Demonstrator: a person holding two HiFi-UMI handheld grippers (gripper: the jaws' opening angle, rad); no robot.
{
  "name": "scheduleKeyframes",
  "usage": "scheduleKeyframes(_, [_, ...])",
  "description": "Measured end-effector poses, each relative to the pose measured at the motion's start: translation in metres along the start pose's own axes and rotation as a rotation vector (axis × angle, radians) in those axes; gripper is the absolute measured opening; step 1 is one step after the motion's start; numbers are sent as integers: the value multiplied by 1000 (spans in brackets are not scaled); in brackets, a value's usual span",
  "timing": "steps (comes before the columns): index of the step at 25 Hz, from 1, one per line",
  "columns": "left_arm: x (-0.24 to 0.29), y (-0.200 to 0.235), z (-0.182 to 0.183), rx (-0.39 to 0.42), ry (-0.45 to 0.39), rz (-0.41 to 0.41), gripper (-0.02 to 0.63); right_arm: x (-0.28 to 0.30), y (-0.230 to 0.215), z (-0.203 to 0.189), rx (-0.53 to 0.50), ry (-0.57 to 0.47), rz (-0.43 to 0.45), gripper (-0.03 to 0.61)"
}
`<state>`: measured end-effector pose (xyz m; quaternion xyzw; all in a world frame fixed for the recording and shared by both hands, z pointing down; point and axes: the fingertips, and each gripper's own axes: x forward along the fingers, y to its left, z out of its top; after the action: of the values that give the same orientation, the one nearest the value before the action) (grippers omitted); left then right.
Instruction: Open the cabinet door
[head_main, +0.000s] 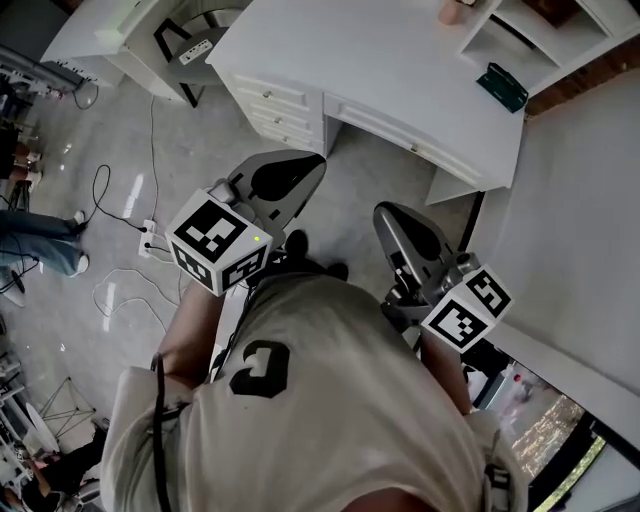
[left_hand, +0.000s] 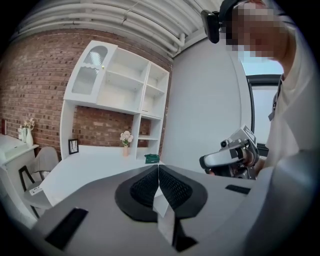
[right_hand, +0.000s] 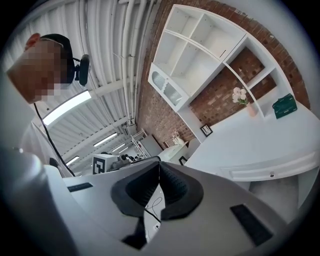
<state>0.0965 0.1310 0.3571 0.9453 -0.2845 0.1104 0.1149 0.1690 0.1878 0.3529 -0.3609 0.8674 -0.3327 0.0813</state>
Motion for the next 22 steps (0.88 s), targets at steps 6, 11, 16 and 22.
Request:
scheduleKeyframes(6, [2, 18, -1, -23, -17, -28, 17, 22, -9, 1, -4, 35, -38, 27])
scheduleKeyframes(11, [3, 38, 1, -35, -30, -43, 17, 41, -21, -2, 26, 64, -82, 26])
scheduleKeyframes(16, [-8, 62, 2, -51, -36, -25, 17, 63, -20, -4, 29, 86, -95, 28])
scheduleKeyframes(22, [-20, 87, 1, -62, -46, -11, 17, 91, -14, -5, 20, 115, -84, 28])
